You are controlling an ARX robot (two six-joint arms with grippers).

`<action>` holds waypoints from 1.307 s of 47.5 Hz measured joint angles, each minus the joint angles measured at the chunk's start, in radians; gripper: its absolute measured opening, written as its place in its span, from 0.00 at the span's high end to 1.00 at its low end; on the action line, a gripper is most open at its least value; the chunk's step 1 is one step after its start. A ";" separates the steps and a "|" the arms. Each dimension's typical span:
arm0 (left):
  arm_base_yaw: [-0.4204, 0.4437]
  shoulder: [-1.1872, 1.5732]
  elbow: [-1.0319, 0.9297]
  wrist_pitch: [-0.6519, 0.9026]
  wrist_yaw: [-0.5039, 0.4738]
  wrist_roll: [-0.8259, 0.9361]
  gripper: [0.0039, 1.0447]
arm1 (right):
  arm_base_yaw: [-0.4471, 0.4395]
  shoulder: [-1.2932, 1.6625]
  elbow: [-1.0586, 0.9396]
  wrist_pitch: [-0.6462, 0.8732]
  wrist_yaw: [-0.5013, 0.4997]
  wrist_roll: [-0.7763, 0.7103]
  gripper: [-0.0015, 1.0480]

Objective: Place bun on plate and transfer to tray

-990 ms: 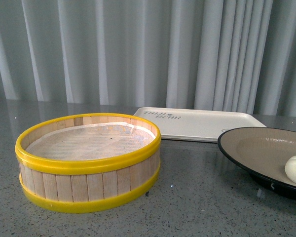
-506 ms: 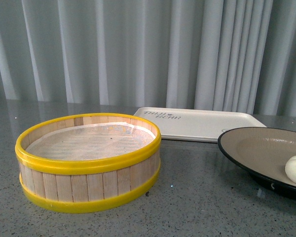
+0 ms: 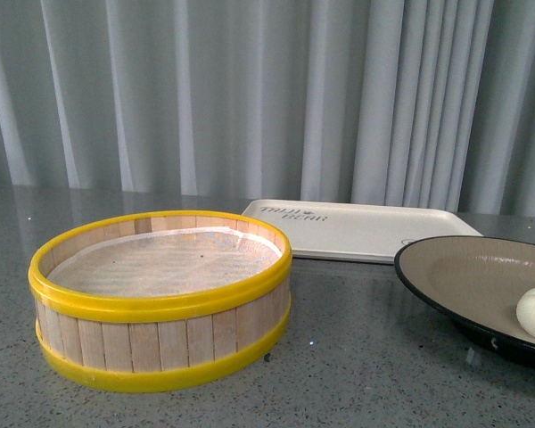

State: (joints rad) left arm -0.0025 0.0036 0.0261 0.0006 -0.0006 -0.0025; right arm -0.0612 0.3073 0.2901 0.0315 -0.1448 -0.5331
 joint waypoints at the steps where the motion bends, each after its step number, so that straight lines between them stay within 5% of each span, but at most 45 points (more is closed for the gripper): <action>1: 0.000 0.000 0.000 0.000 0.000 0.000 0.06 | -0.006 0.009 0.026 -0.047 -0.035 -0.066 0.08; 10: 0.000 0.000 0.000 0.000 0.000 0.000 0.06 | -0.119 0.114 0.127 -0.308 -0.153 -0.497 0.08; 20: 0.000 0.000 0.000 0.000 0.000 0.000 0.06 | -0.188 0.297 0.136 -0.183 -0.173 -0.706 0.08; 46: 0.000 0.000 0.000 0.000 0.000 0.000 0.06 | -0.011 0.668 0.173 0.093 -0.097 -0.879 0.08; 62: 0.000 0.000 0.000 0.000 0.000 0.000 0.06 | 0.013 0.735 0.180 0.154 -0.073 -0.887 0.08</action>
State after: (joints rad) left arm -0.0025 0.0036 0.0261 0.0006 -0.0002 -0.0025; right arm -0.0483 1.0420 0.4698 0.1856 -0.2176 -1.4197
